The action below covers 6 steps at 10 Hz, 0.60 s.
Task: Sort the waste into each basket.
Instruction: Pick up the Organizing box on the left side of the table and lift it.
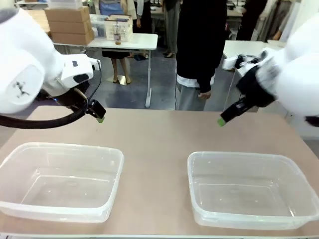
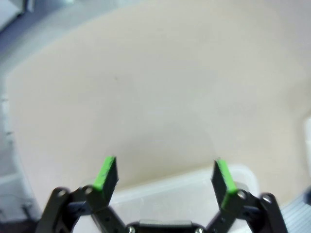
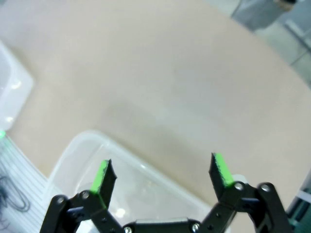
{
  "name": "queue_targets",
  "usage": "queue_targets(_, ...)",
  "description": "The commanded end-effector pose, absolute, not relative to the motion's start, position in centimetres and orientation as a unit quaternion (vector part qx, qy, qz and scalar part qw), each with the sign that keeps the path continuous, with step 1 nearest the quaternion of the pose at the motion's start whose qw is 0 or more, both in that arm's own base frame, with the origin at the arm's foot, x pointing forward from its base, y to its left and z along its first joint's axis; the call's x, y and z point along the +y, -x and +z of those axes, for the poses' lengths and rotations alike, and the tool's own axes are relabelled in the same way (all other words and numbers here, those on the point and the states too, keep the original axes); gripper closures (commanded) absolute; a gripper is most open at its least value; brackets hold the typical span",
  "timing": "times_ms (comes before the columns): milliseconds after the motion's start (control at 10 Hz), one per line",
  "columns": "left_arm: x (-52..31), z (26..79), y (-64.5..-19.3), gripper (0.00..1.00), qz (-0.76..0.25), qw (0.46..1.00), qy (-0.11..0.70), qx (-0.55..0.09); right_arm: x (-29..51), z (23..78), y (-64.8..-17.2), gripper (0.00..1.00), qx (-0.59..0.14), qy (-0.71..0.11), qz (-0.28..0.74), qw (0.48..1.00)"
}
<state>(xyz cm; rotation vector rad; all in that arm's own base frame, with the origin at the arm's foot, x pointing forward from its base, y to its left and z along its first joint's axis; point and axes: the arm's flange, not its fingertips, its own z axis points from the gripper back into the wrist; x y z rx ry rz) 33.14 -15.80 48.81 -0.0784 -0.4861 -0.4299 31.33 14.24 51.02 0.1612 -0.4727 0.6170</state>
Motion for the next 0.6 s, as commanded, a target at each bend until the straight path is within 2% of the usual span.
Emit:
queue_targets(0, -14.6, 52.4, -25.0, 0.00, -0.198, 0.947, 0.079, -0.240, 9.9, 53.2, -22.8, 0.00, -0.237, -0.055, 0.283, 0.928)
queue_targets(100, -16.2, 51.5, -22.6, 0.00, -0.225, 0.939, 0.095, -0.243, 9.5, 51.9, -20.7, 0.00, -0.255, -0.041, 0.262, 0.930)
queue_targets(200, -15.7, 52.2, -29.6, 0.00, -0.205, 0.948, 0.054, -0.236, 12.4, 54.4, -27.9, 0.00, -0.232, -0.075, 0.298, 0.923)
queue_targets(400, -15.7, 52.2, -29.6, 0.00, -0.205, 0.948, 0.054, -0.236, 12.4, 54.4, -27.9, 0.00, -0.232, -0.075, 0.298, 0.923)
queue_targets(500, -15.8, 54.4, -26.5, 0.00, -0.211, 0.946, 0.066, -0.237, 11.1, 56.5, -24.8, 0.00, -0.239, -0.065, 0.288, 0.925)
